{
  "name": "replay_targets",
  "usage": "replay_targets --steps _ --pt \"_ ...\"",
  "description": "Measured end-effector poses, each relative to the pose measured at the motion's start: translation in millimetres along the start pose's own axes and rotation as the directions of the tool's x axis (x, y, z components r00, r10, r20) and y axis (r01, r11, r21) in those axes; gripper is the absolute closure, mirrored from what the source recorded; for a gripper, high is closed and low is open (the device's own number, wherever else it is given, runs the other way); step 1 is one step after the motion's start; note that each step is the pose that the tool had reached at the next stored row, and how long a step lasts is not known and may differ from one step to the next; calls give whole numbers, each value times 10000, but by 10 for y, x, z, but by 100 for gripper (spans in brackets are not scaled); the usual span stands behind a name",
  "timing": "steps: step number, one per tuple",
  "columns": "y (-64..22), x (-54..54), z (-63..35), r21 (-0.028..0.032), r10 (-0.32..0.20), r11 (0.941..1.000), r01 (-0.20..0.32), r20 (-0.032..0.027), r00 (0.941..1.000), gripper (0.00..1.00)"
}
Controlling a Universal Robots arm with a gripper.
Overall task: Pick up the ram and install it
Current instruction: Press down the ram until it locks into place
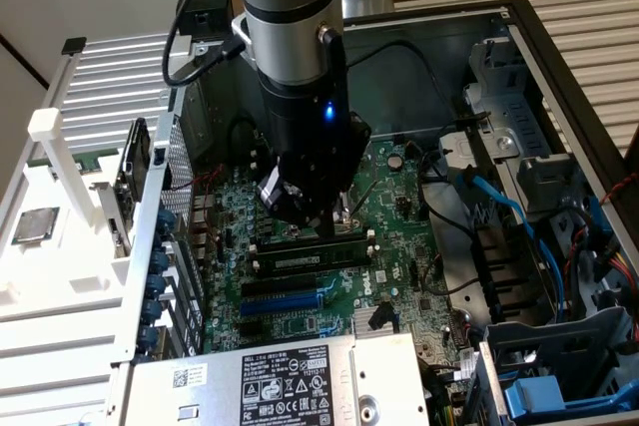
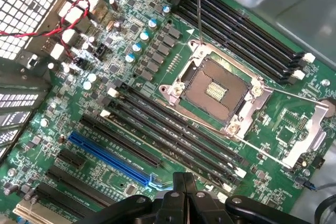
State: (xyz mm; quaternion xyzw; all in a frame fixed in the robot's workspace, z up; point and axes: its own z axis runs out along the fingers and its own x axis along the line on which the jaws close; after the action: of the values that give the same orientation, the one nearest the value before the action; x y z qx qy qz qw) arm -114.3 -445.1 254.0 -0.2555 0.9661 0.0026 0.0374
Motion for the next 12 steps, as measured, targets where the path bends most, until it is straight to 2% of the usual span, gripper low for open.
replay_targets --steps 3,6,12 --pt "0 0 1 35 476 9989 -476 -5 9989 90" --pt "0 0 0 72 968 9953 -968 -10 9953 90" --pt "0 0 1 142 1896 9818 -1896 -13 9819 90"
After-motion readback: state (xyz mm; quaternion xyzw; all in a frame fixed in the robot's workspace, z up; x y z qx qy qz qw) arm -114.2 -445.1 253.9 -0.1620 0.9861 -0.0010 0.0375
